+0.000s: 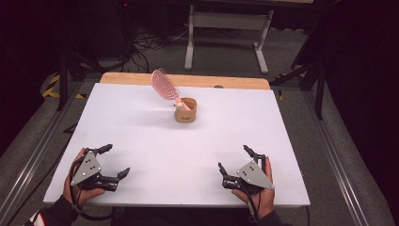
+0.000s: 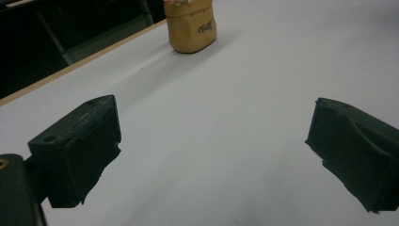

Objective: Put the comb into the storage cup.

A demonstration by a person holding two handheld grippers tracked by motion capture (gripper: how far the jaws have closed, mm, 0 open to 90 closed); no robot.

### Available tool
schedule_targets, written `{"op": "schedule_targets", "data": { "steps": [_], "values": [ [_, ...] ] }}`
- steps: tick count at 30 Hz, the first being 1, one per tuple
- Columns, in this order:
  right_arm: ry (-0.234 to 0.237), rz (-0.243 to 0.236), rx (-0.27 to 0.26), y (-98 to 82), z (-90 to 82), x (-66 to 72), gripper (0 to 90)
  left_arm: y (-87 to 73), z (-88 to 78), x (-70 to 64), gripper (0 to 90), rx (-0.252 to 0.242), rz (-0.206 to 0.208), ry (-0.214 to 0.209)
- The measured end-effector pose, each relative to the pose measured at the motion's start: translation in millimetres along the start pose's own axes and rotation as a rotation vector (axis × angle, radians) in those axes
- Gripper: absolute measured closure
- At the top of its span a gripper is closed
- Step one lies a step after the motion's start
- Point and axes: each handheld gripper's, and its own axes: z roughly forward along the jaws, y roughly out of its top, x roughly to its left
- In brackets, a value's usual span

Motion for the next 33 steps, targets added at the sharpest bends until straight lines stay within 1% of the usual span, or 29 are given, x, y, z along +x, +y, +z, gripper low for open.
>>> {"op": "schedule_targets", "data": {
  "steps": [6,8,13,20,22,26,30,33],
  "values": [
    [0.004,0.012,0.005,-0.9,1.2,-2.0,6.0,-0.3,3.0,0.6,4.2,0.005,-0.005,-0.002],
    [0.004,0.008,0.006,-0.9,1.4,-2.1,6.0,-0.2,3.6,0.8,4.2,0.011,0.005,-0.006],
    [0.002,0.011,0.01,-1.1,3.1,-2.5,6.0,-0.7,4.5,1.4,4.2,0.009,-0.001,-0.012],
    [0.007,0.006,0.018,-2.6,2.8,-1.3,6.0,0.6,6.4,0.3,4.2,0.014,0.006,-0.011],
    [0.008,0.011,0.017,-2.4,2.4,-2.2,6.0,0.4,6.4,0.4,4.1,0.008,0.005,-0.021],
    [0.003,0.023,0.014,-1.9,1.7,-3.8,6.0,1.0,6.1,2.1,4.1,0.003,-0.005,-0.019],
    [-0.003,0.029,0.022,-3.6,1.4,-4.5,5.9,2.1,8.2,4.8,4.1,-0.002,-0.016,-0.022],
    [-0.005,0.045,0.03,-4.8,0.5,-6.5,5.7,2.6,10.4,4.8,4.2,-0.002,-0.013,-0.024]
  ]
}}
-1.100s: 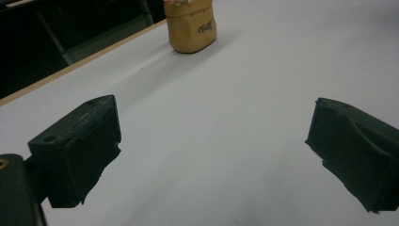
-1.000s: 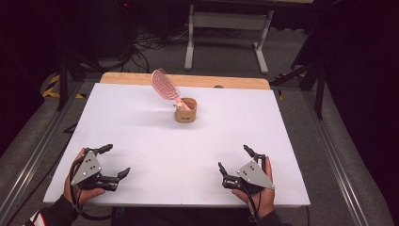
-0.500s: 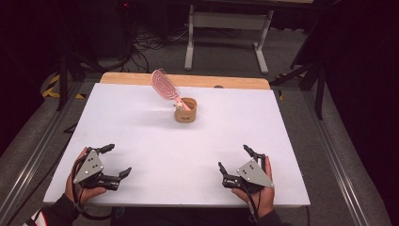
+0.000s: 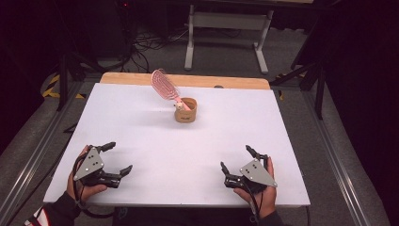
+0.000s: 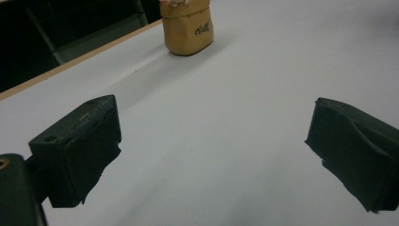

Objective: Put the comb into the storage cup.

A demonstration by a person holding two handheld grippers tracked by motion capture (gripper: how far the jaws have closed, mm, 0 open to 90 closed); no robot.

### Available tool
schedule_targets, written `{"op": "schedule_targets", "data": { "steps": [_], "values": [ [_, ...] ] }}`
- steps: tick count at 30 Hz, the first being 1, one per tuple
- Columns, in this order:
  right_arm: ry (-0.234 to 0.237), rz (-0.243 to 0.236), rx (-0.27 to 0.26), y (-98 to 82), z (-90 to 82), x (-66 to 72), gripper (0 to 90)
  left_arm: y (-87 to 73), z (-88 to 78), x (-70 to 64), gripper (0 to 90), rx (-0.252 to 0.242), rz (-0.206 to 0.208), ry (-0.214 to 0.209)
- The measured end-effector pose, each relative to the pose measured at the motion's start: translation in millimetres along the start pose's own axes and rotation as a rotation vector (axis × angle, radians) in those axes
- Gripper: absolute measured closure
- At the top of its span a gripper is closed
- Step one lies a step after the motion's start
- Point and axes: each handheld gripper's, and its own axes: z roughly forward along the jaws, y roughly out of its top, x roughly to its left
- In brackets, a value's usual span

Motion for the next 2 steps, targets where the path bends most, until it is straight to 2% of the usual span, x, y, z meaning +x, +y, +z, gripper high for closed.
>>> {"op": "schedule_targets", "data": {
  "steps": [2],
  "values": [
    [0.001,0.01,0.003,0.1,-0.5,-1.1,5.7,0.3,0.4,-0.3,4.2,0.004,0.001,0.0]
  ]
}}
